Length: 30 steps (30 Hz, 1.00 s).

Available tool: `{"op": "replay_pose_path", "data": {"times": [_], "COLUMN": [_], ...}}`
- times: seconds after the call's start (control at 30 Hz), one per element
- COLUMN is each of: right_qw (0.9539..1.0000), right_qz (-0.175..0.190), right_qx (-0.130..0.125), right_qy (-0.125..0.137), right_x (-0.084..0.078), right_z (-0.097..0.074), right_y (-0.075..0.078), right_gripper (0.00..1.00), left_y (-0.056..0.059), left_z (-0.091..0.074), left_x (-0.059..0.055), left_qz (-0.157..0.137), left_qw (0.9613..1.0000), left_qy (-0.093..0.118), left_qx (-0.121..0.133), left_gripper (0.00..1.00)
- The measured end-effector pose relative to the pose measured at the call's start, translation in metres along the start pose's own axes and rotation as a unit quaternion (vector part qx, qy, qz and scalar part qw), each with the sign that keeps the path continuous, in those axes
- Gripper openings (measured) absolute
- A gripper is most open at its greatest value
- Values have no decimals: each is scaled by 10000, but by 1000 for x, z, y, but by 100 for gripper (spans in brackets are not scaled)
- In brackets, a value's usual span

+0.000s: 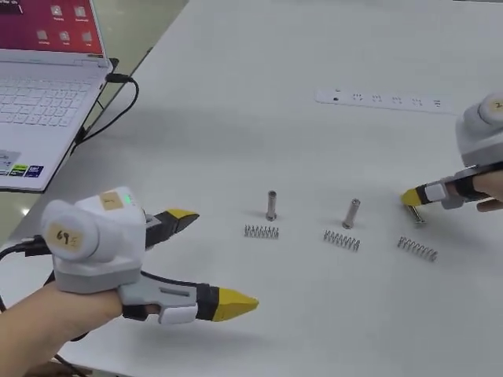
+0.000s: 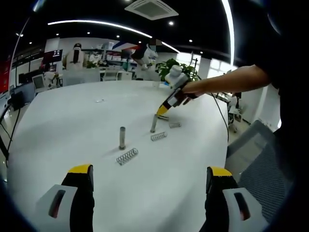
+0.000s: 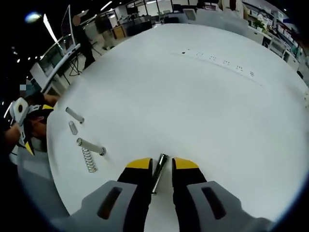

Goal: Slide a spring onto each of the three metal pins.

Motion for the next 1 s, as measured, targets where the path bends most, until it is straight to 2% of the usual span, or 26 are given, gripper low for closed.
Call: {"op": "replay_pose_path", "data": {"times": [0.37, 0.87, 1.0], "right_qw": [9998, 9996, 9994], "right_qz": [71, 185, 303], "right_qx": [-60, -141, -74], "right_qy": [-156, -167, -140], "right_x": [0, 1, 0], "right_z": [5, 7, 7], "right_y": [-2, -3, -5], "right_gripper": [8, 7, 6], "left_y": [0, -1, -1], "left_z": [1, 2, 3], "left_x": [-3, -5, -5], "left_qz": [-17, -35, -44], "left_qw": [10000, 10000, 10000], "left_qy": [-26, -43, -25], "left_qx": [3, -7, -12], "left_gripper": [94, 94, 94]}}
Point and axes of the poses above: the centre of the closed fingertips' face, and the gripper's own axes: z roughly forward along the fingers, y roughly to its right, x roughly out of its top, the point moved 8 cm from there along -z, roughly backward along the fingers, and after that the axes turned 15 degrees about -z, right-handed, at the moved point
